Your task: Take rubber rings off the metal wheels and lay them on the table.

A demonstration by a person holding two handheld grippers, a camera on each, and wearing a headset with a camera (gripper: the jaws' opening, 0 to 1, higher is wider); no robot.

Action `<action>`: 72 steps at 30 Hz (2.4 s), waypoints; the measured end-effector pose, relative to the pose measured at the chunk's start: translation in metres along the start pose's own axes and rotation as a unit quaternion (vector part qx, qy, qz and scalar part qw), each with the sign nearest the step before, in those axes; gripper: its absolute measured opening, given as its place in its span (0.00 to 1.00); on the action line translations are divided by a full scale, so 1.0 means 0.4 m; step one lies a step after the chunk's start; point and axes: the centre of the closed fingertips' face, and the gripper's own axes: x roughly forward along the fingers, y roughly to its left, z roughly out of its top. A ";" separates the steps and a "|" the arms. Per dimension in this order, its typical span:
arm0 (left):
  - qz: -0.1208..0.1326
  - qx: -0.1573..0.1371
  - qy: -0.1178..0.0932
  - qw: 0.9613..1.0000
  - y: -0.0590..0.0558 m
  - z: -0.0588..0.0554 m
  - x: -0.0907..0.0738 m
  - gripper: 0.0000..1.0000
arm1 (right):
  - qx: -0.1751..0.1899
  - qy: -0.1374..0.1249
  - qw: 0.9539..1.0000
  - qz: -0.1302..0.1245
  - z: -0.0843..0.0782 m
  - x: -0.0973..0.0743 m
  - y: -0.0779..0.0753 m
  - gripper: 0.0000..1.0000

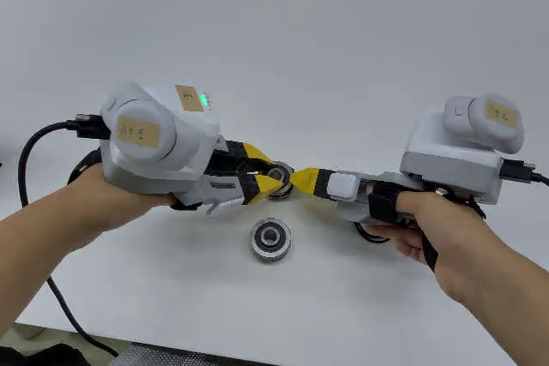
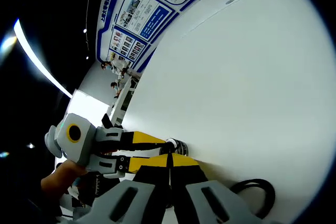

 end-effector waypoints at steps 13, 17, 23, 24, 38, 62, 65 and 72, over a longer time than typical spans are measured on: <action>-0.001 0.001 0.000 1.000 0.002 -0.002 0.000 0.12 | -0.009 0.002 1.000 0.013 0.003 0.005 0.019 0.00; -0.001 0.001 0.000 1.000 0.003 -0.002 0.001 0.12 | -0.012 0.005 1.000 0.012 0.002 0.006 0.021 0.00; -0.002 -0.002 -0.004 1.000 0.003 -0.002 0.001 0.12 | -0.022 0.005 1.000 0.015 0.001 -0.004 0.020 0.00; -0.002 -0.002 -0.004 1.000 0.002 -0.002 0.001 0.12 | -0.021 0.005 1.000 0.015 0.001 -0.004 0.020 0.00; -0.002 0.001 -0.002 1.000 -0.003 -0.001 0.000 0.12 | -0.033 0.010 0.999 0.021 0.000 -0.005 0.033 0.00; 0.010 0.003 0.008 1.000 -0.002 0.003 0.002 0.13 | -0.007 0.003 1.000 0.002 -0.001 -0.007 0.034 0.01; 0.010 0.010 0.016 1.000 -0.003 0.004 0.003 0.13 | -0.005 0.004 1.000 -0.003 -0.003 -0.007 0.030 0.01; 0.014 0.016 0.019 1.000 0.003 0.003 0.000 0.15 | -0.005 0.003 1.000 -0.002 -0.002 -0.006 0.031 0.01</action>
